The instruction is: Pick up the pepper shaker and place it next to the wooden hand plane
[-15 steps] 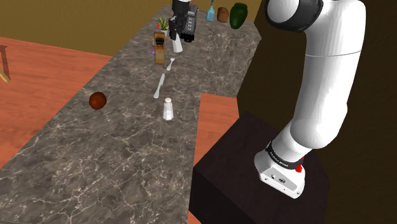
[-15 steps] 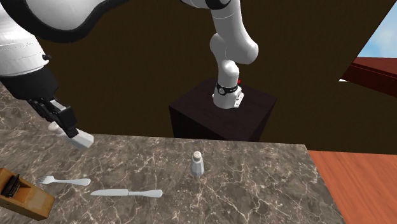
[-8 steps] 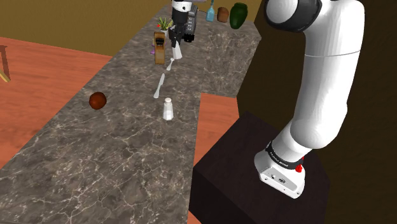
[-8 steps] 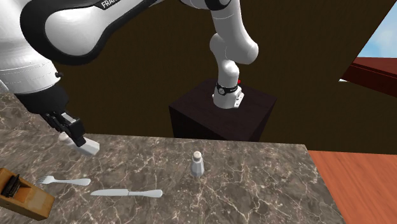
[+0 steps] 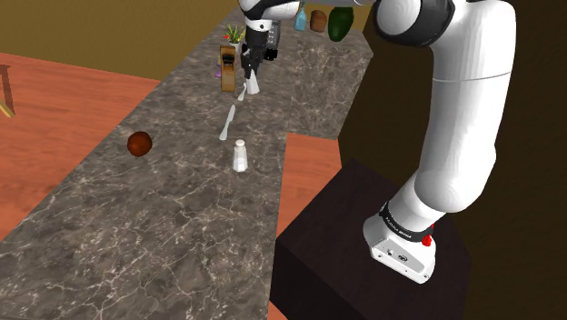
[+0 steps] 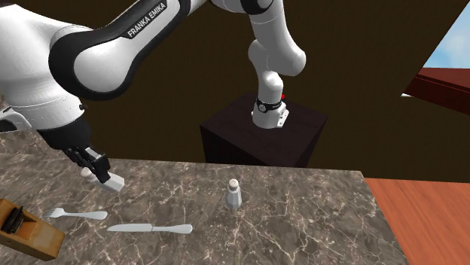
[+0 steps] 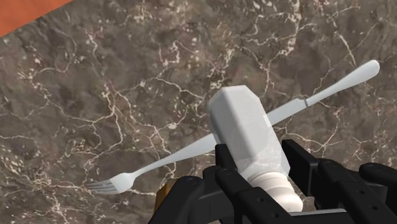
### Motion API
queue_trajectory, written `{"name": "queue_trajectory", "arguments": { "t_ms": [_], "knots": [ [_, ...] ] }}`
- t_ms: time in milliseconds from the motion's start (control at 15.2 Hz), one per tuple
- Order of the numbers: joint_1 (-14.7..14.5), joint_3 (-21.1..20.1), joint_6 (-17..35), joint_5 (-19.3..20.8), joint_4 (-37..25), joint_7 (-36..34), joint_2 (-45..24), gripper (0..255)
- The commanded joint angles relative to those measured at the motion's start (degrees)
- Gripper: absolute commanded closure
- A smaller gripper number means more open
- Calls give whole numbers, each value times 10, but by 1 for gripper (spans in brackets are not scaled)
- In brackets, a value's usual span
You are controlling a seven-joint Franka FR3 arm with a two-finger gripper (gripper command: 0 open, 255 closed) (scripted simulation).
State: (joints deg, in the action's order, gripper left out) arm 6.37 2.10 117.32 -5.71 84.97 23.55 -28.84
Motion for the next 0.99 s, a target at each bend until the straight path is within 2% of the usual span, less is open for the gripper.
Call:
{"name": "queue_trajectory", "arguments": {
  "t_ms": [0, 924],
  "knots": [
    [0, 0, 12, -1, 5, 1, -6, 255],
    [1, -3, 91, -6, 45, 9, -46, 255]
  ]
}}
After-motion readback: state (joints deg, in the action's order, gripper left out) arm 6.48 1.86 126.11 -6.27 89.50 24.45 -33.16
